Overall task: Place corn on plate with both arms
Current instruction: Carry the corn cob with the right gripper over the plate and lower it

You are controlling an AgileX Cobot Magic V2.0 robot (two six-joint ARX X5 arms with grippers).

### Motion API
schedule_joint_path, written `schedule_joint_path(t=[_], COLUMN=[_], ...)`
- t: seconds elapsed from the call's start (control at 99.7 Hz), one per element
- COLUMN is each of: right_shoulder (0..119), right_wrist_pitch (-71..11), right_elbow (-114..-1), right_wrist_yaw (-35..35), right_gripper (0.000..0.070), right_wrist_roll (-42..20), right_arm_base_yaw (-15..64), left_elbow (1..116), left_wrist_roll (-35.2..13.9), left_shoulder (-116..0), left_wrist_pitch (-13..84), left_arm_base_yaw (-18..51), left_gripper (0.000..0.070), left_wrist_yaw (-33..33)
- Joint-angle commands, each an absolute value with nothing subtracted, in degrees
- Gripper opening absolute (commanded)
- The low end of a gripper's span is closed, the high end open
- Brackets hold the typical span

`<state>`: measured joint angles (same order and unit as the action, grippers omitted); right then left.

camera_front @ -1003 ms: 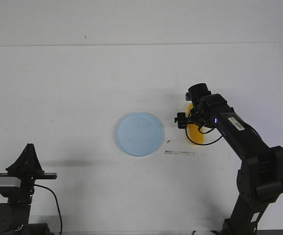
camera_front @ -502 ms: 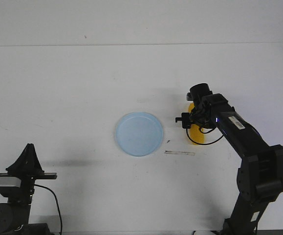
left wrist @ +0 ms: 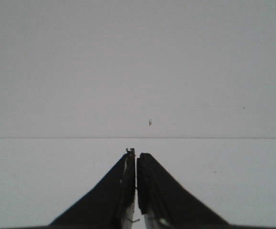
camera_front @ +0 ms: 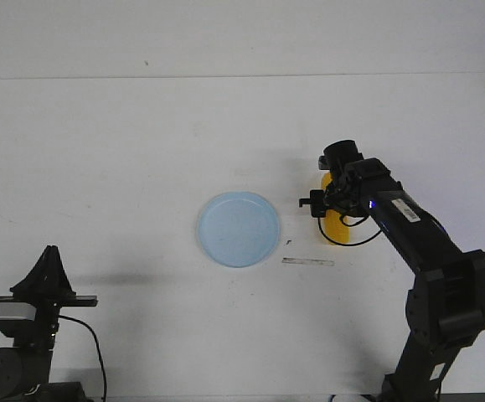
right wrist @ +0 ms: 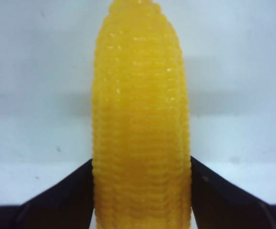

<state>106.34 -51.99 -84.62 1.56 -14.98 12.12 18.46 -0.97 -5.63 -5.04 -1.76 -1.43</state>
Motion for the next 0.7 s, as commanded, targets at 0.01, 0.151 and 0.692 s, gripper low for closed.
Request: schedule_joint_path(t=[0.01,0.151,0.692], right_shoulder=[104.1,101.9,104.3], right_wrist_pitch=[-50.9,-46.9,-33.0], right_elbow=[-87.0,-87.1,-87.1], right_wrist_yaw=[2.0,1.6,-0.2], right_gripper=[0.0323,0.0323,0.0322], right_wrist_roll=[-13.6,-10.8,-2.4], right_arm_base_yaw=[13.6,18.1,38.2], left_elbow=[18.8,18.8,18.8], left_wrist_roll=[-0.6,-0.6,-0.6], left_shoulder=[-5.5,-5.5,-5.5], left_wrist_pitch=[-5.6,-5.6,-5.6], left_arm_base_yaw=[-1.9,-1.9,-1.9], left_gripper=[0.0004,0.0004,0.0004], left_wrist_yaw=[-1.3,-1.3,-1.3])
